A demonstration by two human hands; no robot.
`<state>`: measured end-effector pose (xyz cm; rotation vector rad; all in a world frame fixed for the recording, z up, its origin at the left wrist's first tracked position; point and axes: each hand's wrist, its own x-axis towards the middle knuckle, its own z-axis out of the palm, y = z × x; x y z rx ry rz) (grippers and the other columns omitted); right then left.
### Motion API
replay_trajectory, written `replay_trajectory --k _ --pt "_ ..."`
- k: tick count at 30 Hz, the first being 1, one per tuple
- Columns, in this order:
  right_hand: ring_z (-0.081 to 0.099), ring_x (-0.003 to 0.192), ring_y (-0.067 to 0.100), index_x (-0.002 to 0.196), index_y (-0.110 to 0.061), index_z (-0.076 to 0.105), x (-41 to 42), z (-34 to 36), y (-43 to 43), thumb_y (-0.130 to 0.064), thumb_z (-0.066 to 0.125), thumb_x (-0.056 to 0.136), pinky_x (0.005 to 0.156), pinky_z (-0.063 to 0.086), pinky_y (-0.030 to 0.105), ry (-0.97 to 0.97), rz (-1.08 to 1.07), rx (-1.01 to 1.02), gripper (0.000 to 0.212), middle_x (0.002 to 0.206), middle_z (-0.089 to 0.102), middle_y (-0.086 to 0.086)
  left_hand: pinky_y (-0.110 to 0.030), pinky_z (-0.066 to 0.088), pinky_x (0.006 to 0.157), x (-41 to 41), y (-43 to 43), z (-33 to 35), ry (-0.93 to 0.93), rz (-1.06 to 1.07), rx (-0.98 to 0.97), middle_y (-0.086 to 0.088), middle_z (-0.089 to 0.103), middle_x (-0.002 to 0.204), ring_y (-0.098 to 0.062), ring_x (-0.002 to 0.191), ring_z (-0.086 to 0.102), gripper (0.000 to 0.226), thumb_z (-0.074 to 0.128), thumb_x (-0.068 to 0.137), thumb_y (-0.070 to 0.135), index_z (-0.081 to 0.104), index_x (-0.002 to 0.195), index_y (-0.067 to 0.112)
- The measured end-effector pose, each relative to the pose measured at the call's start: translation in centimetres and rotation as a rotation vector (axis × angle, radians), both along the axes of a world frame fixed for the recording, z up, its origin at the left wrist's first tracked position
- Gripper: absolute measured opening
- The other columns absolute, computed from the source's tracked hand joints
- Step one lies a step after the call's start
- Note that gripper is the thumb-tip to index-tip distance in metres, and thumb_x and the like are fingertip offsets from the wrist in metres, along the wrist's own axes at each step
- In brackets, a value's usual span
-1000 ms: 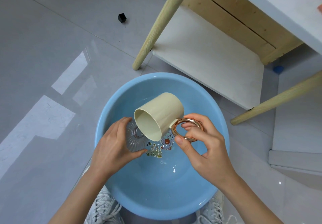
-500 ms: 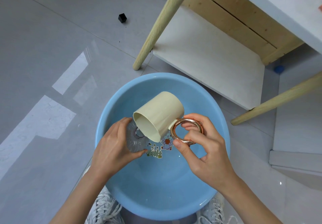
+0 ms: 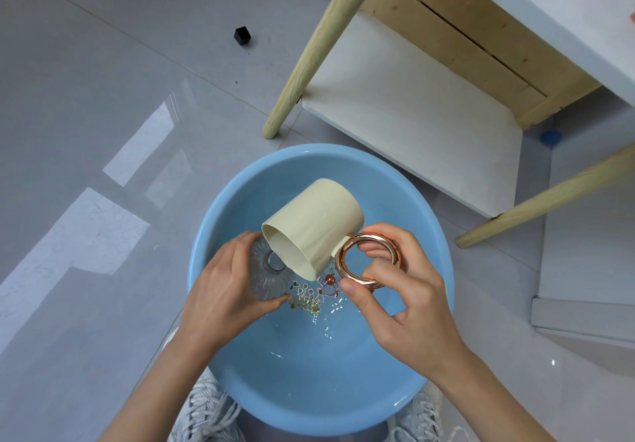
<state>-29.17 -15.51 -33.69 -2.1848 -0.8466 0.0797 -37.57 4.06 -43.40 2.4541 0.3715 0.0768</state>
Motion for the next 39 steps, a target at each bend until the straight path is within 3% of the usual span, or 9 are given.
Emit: replay_trajectory --k 7,18,39 --pt "0.060 0.098 0.020 0.065 -0.006 0.060 -0.05 0.07 0.06 -0.027 0.066 0.086 0.079 0.052 0.033 -0.020 0.005 -0.014 0.031 0.112 0.053 0.015 -0.028 0.051 0.073 0.02 -0.02 0.14 -0.006 0.004 -0.006 -0.002 0.063 0.116 -0.011 0.103 0.045 0.096 0.090 0.042 0.047 0.047 0.122 0.013" --pt "0.059 0.101 0.021 0.064 -0.004 0.060 -0.12 0.37 0.06 -0.027 0.067 0.086 0.089 0.047 0.024 -0.058 0.030 -0.067 0.032 0.115 0.054 0.017 -0.030 0.051 0.073 -0.02 0.02 0.06 -0.016 -0.009 -0.003 -0.005 0.063 0.116 -0.013 0.102 0.044 0.098 0.091 0.042 0.045 0.045 0.122 0.011" --pt "0.057 0.103 0.027 0.064 -0.002 0.060 -0.35 0.31 -0.18 -0.027 0.064 0.089 0.090 0.048 0.027 -0.164 0.091 -0.129 0.036 0.119 0.053 0.024 -0.028 0.052 0.067 0.05 -0.10 0.10 -0.022 0.007 0.011 -0.004 0.064 0.112 -0.016 0.098 0.051 0.099 0.090 0.040 0.047 0.042 0.120 0.012"
